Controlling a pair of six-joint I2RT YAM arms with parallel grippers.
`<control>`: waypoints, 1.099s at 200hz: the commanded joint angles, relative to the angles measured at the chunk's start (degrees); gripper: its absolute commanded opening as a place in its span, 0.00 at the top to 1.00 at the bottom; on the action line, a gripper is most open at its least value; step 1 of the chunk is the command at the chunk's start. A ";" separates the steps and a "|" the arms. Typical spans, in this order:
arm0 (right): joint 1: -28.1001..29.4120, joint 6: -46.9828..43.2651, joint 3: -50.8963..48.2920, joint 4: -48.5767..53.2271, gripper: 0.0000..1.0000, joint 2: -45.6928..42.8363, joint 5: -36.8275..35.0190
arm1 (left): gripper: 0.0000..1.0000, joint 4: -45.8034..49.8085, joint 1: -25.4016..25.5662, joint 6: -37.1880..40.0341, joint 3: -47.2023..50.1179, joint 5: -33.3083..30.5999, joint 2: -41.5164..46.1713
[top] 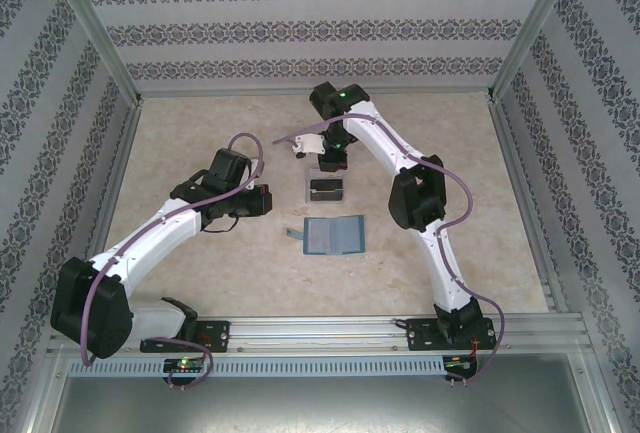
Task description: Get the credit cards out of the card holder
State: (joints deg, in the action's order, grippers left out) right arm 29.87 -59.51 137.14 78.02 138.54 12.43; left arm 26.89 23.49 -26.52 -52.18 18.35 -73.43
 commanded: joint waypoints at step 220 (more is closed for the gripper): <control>0.63 4.66 1.99 -0.75 0.79 -0.35 -4.53 | 1.00 -3.11 -1.20 0.33 -1.62 5.62 -3.70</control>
State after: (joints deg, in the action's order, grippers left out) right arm 29.89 -55.42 137.64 76.88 141.08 8.97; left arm 26.41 23.11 -26.52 -52.21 21.78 -76.27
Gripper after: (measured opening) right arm 0.206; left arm 0.042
